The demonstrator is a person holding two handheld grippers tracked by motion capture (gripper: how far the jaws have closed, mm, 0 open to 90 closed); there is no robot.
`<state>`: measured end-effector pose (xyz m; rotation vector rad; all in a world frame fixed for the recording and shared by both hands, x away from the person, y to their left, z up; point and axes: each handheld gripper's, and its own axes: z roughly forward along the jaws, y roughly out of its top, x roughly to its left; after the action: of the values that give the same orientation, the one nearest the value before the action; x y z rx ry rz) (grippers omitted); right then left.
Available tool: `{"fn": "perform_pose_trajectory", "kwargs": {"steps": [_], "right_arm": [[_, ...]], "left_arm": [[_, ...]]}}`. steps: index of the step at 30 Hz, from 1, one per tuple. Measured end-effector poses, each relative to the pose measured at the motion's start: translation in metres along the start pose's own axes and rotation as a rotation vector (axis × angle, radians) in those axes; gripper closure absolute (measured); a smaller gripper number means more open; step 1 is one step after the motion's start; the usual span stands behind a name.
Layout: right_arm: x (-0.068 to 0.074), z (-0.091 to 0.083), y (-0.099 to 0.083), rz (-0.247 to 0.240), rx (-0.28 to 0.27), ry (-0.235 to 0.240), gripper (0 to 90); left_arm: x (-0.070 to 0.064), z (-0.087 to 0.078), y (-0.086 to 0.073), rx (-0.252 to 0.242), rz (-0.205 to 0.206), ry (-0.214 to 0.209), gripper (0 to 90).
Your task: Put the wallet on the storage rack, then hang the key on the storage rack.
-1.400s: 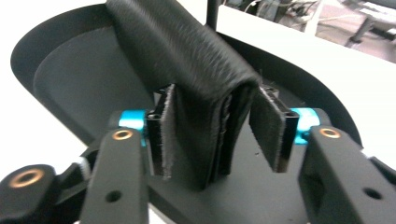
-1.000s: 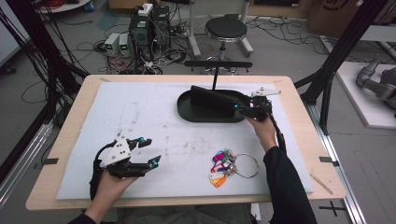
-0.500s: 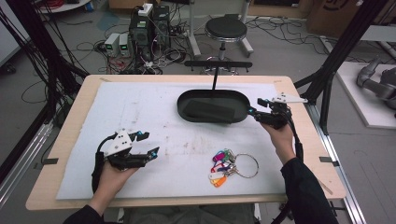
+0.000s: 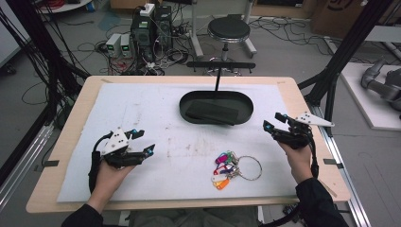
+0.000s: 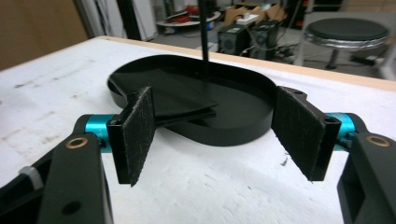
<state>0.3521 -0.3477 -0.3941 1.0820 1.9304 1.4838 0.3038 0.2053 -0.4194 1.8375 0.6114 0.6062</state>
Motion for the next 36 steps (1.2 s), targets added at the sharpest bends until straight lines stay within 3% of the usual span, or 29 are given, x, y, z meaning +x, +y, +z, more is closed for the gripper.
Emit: {"fn": "perform_pose_trajectory", "kwargs": {"steps": [5, 10, 16, 20, 27, 29, 36], "right_arm": [[0.000, -0.004, -0.009, 0.015, 0.008, -0.028, 29.7], [0.005, -0.008, -0.008, 0.016, 0.014, -0.022, 30.0], [0.017, -0.017, -0.001, -0.026, 0.004, -0.022, 30.1], [0.023, -0.028, -0.007, -0.025, 0.050, 0.002, 40.8], [0.025, -0.041, -0.022, -0.023, 0.098, -0.001, 45.8], [0.025, -0.042, -0.028, -0.012, 0.112, 0.009, 47.9], [0.031, -0.034, -0.040, -0.042, 0.222, 0.028, 59.4]], "left_arm": [[0.000, 0.002, 0.002, 0.001, 0.006, -0.002, 34.0], [-0.003, 0.006, 0.002, 0.010, 0.015, -0.014, 34.0], [-0.002, 0.004, 0.001, 0.000, 0.007, -0.006, 34.0], [0.001, -0.002, -0.001, 0.002, -0.004, 0.011, 34.0], [0.003, -0.008, 0.001, -0.005, -0.030, 0.032, 34.6], [0.002, -0.009, 0.001, 0.001, -0.030, 0.040, 34.8], [0.000, -0.012, 0.003, 0.003, -0.024, 0.054, 35.1]]}}
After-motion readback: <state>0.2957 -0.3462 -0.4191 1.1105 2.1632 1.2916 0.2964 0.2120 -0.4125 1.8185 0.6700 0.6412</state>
